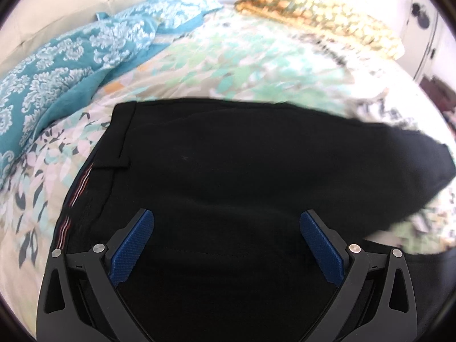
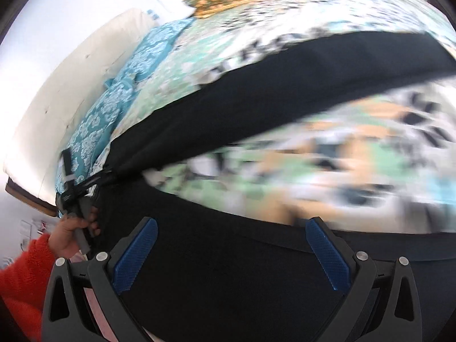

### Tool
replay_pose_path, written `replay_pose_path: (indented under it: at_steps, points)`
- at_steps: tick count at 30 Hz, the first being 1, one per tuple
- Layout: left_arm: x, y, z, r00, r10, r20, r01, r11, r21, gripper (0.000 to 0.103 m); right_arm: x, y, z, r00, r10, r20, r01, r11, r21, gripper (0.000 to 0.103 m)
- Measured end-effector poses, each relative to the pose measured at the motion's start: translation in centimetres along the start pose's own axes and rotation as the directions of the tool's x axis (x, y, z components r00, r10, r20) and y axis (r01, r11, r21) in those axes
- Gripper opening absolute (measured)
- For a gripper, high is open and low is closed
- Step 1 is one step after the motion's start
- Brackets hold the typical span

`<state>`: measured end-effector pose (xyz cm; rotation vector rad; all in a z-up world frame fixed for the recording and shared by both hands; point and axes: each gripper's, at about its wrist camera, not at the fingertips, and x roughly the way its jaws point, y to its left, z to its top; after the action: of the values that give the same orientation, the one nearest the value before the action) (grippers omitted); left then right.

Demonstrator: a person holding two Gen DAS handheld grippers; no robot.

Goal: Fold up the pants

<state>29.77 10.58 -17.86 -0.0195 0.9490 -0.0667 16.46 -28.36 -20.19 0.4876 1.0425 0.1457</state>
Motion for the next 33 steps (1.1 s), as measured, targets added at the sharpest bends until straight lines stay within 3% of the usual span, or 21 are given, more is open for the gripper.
replay_pose_path:
  at_steps: [2,5,8,11,15,18,21,24,25,28,33]
  points:
    - [-2.0,-1.1,-0.7,1.0,-0.01,0.025,0.01,1.0,0.003,0.103,-2.7,-4.2,1.1,0.999,-0.041,0.028,0.04,0.999,0.026,0.103]
    - [-3.8,-3.3,-1.7,1.0,0.013,0.019,-0.013,1.0,0.015,0.103,-6.5,-10.3,5.4,0.985,-0.132,0.11,0.121,0.988,0.1,0.103]
    - [-4.3,-5.3,-2.6,0.986,0.165,0.007,-0.165,0.986,0.011,0.103,-8.6,-16.0,11.6,0.96,-0.221,0.171,0.191,0.966,0.175,0.103]
    - [-3.6,-6.4,-2.9,0.963,0.268,-0.031,-0.267,0.963,0.04,0.103,-8.2,-20.6,17.9,0.942,-0.299,0.153,0.263,0.94,0.218,0.103]
    - [-3.6,-6.4,-3.6,0.968,0.242,-0.064,-0.239,0.97,0.052,0.103,-6.1,-24.8,24.5,0.941,-0.317,0.12,0.278,0.924,0.265,0.103]
    - [-3.0,-5.9,-4.1,0.964,0.243,-0.112,-0.238,0.97,0.056,0.103,-3.5,-26.3,27.5,0.937,-0.34,0.085,0.31,0.917,0.251,0.101]
    - [-1.5,-4.7,-4.7,0.947,0.248,-0.203,-0.247,0.969,0.028,0.103,-0.7,-27.2,28.8,0.918,-0.395,0.034,0.381,0.903,0.199,0.091]
    - [-1.7,-3.6,-4.9,0.953,0.217,-0.213,-0.228,0.973,-0.031,0.103,1.6,-28.6,28.9,0.909,-0.416,-0.018,0.412,0.893,0.182,0.079]
    - [-1.7,-3.4,-4.8,0.953,0.216,-0.213,-0.229,0.973,-0.041,0.103,1.6,-28.6,28.8,0.906,-0.424,0.0,0.418,0.893,0.166,0.076]
    - [-1.5,-3.2,-4.9,0.951,0.214,-0.221,-0.231,0.972,-0.051,0.103,0.1,-27.5,28.4,0.908,-0.414,0.061,0.404,0.906,0.129,0.016]
    - [-1.6,-3.9,-5.0,0.958,0.195,-0.211,-0.21,0.976,-0.053,0.102,-5.8,-19.5,25.0,0.93,-0.315,0.19,0.336,0.938,-0.089,0.009]
